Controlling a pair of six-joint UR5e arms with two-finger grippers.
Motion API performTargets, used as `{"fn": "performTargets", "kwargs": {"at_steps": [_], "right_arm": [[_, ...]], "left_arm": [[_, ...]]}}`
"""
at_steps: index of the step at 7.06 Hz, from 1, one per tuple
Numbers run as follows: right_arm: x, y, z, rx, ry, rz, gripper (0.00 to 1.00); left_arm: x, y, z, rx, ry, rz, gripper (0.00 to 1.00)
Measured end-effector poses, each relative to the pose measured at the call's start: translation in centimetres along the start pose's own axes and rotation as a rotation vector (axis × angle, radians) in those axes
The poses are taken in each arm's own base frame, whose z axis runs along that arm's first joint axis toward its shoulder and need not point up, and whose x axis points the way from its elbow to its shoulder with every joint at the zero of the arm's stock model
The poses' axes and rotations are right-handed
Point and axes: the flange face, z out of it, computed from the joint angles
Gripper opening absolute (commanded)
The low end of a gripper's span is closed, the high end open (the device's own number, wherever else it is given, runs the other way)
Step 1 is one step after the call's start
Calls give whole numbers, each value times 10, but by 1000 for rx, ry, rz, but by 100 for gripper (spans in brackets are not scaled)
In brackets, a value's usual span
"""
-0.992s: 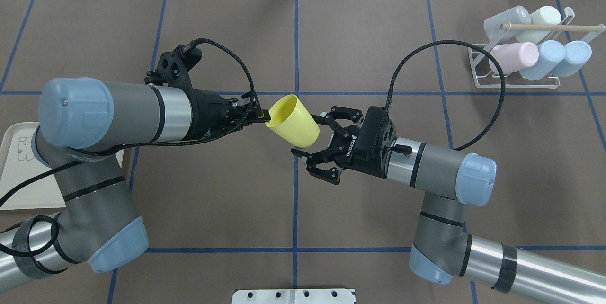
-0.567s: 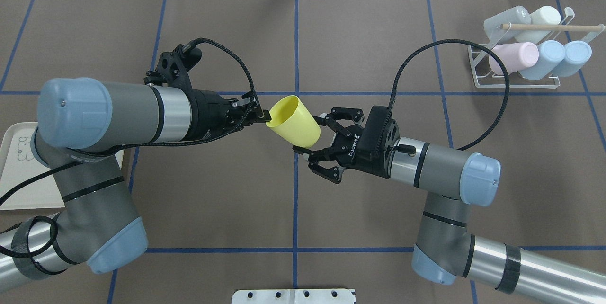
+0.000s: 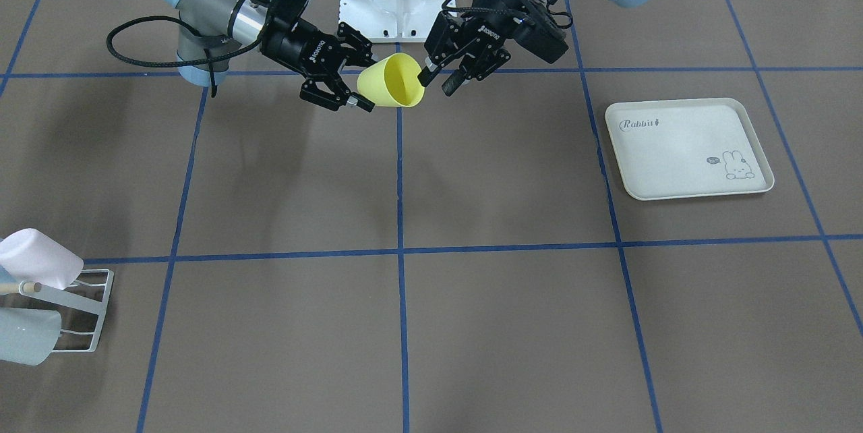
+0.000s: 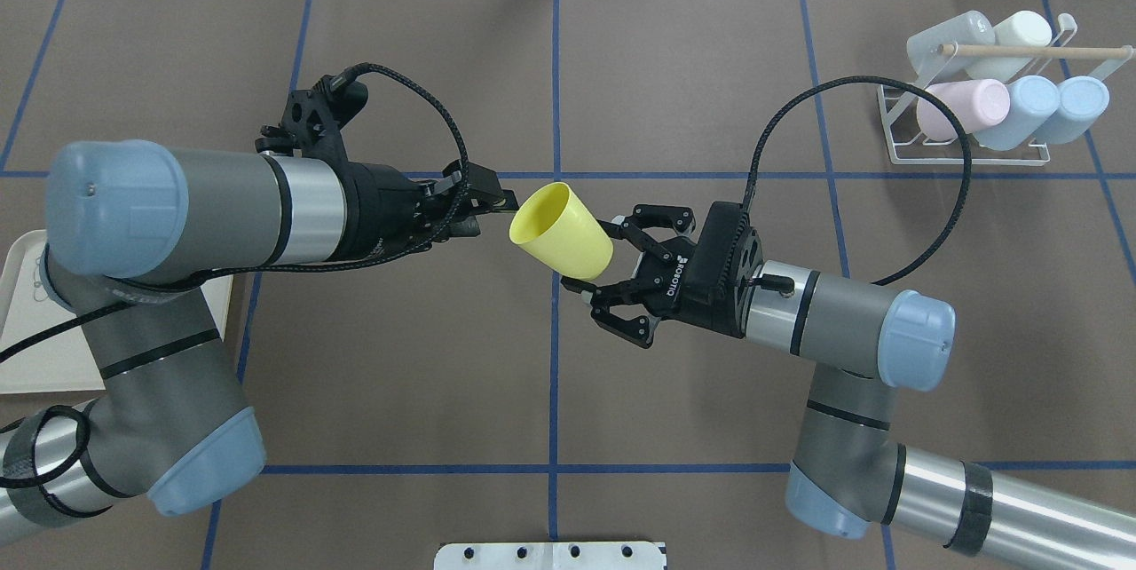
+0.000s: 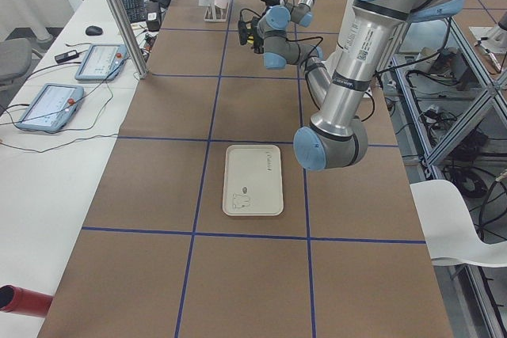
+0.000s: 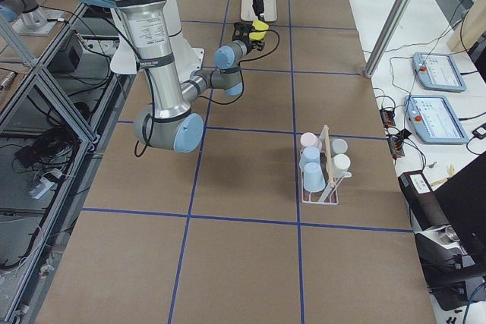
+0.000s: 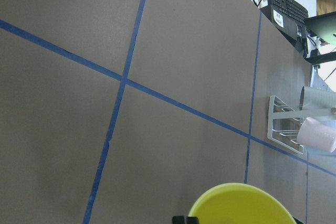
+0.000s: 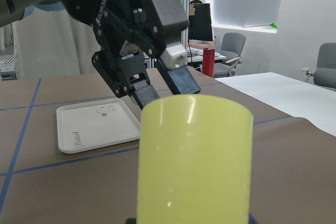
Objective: Transfer IKEA cup to right arm and place on rack
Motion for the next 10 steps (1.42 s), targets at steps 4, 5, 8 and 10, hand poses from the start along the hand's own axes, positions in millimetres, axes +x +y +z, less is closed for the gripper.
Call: {"fn": "performTargets", "kwargs": {"at_steps": [4,5,8,10], "right_arm": [[24,-40,-4,-274,101,-19,0],[38,-61,-11,-385,139,-20,0],[140,-104,-66,-692,206,-160,0],[221,-115,-133,-876,266,-345,0]], "left_arm": [[-32,-7,-46,24,-226,171,100],[-53,-13,-67,31,-284,232,100],[-96,-30,-102,34,-384,384,100],[-130,-53,-124,36,-468,512,100]]}}
